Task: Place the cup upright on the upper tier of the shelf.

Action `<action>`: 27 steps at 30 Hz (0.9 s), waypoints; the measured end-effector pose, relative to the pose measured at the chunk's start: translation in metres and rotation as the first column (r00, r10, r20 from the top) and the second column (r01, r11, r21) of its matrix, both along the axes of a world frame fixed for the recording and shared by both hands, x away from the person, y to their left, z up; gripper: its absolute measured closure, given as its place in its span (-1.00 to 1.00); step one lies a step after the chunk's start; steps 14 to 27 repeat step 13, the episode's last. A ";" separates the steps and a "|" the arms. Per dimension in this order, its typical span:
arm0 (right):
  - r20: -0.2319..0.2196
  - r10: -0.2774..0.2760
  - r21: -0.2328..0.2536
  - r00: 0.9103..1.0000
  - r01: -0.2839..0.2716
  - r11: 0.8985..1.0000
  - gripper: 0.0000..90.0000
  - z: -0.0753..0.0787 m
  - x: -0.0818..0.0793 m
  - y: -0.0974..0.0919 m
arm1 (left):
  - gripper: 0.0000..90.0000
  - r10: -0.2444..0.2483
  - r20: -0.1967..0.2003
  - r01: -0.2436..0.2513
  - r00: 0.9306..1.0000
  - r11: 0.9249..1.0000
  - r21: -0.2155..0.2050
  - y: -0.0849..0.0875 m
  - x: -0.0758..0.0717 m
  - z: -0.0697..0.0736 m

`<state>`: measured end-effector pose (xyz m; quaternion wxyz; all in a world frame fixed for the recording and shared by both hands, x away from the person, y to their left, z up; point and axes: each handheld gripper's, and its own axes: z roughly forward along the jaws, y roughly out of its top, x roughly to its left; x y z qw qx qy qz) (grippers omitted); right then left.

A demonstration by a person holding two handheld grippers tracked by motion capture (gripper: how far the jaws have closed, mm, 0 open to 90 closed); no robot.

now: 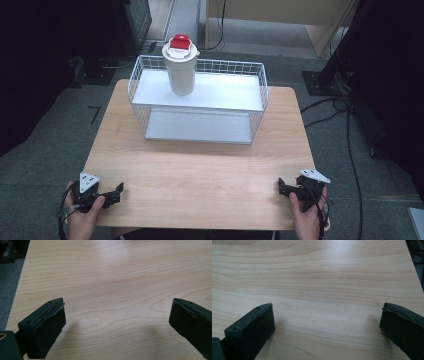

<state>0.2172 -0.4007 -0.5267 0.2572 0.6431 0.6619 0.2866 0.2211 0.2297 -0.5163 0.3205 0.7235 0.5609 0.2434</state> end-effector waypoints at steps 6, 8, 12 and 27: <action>-0.001 -0.001 0.001 1.000 0.001 1.000 -1.00 0.000 0.000 0.000 | -0.98 -0.001 -0.056 0.003 0.998 0.999 0.034 -0.004 0.004 -0.003; -0.001 0.000 0.000 1.000 0.000 1.000 -1.00 0.000 0.000 0.000 | -0.98 -0.001 -0.056 0.003 0.998 0.999 0.034 -0.004 0.004 -0.003; -0.001 0.000 0.001 1.000 0.000 1.000 -1.00 0.000 0.000 0.000 | -0.98 0.000 -0.054 0.002 0.999 0.999 0.034 -0.005 0.004 -0.003; -0.001 0.000 0.001 1.000 0.000 1.000 -1.00 0.000 0.000 0.000 | -0.98 0.000 -0.054 0.002 0.999 0.999 0.034 -0.005 0.004 -0.003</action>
